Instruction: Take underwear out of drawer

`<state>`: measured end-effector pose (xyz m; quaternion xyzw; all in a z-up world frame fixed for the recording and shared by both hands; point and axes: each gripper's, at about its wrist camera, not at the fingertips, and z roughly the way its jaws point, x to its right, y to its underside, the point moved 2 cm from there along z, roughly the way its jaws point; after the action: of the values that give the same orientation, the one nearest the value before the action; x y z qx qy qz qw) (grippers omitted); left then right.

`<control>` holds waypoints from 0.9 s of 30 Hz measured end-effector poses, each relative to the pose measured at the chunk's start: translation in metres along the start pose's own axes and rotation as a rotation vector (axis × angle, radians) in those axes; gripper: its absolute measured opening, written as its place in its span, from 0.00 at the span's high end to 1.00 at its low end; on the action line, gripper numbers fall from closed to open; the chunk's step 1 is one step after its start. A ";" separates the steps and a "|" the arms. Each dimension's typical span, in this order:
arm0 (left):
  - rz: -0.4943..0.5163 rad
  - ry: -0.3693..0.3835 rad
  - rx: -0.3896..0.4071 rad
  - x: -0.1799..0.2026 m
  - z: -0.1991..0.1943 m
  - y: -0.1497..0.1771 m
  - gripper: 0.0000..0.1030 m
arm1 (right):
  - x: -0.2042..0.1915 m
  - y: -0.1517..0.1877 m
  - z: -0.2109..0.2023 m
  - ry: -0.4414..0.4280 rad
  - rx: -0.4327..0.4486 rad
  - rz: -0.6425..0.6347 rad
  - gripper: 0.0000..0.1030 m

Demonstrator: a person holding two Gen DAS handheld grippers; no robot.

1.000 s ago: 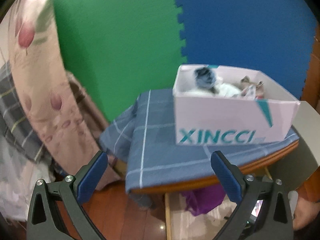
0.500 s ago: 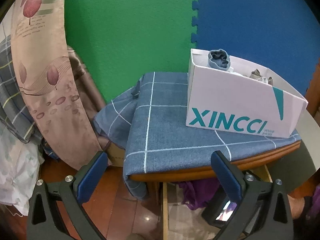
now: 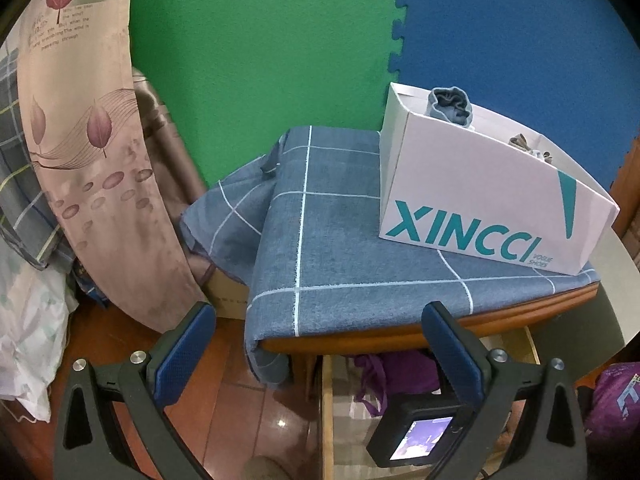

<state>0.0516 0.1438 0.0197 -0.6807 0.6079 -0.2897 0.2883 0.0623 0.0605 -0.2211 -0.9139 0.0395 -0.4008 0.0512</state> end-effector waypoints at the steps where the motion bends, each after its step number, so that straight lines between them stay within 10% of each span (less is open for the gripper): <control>1: 0.000 0.000 -0.001 0.000 0.000 0.000 0.01 | 0.000 0.000 0.000 -0.001 0.000 -0.006 0.06; 6: 0.001 -0.001 -0.001 -0.001 0.000 -0.001 0.01 | 0.001 0.006 0.004 -0.065 -0.075 -0.005 0.31; 8: 0.000 -0.001 0.002 -0.001 0.000 -0.001 0.01 | 0.000 0.011 0.008 -0.128 -0.133 -0.022 1.00; 22: 0.033 0.000 0.014 0.009 -0.002 0.001 0.01 | 0.036 0.071 -0.041 -0.146 -0.201 0.048 0.99; 24: 0.036 0.003 0.013 0.011 -0.002 0.002 0.01 | 0.050 0.071 -0.040 -0.127 -0.202 0.124 0.79; 26: 0.037 0.005 0.009 0.013 -0.001 0.002 0.01 | 0.048 0.072 -0.033 -0.090 -0.204 0.130 0.26; 27: 0.039 0.002 0.008 0.014 -0.001 0.002 0.01 | 0.044 0.070 -0.028 -0.095 -0.208 0.128 0.25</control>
<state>0.0506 0.1300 0.0197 -0.6673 0.6202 -0.2872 0.2960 0.0693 -0.0160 -0.1786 -0.9279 0.1364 -0.3467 -0.0167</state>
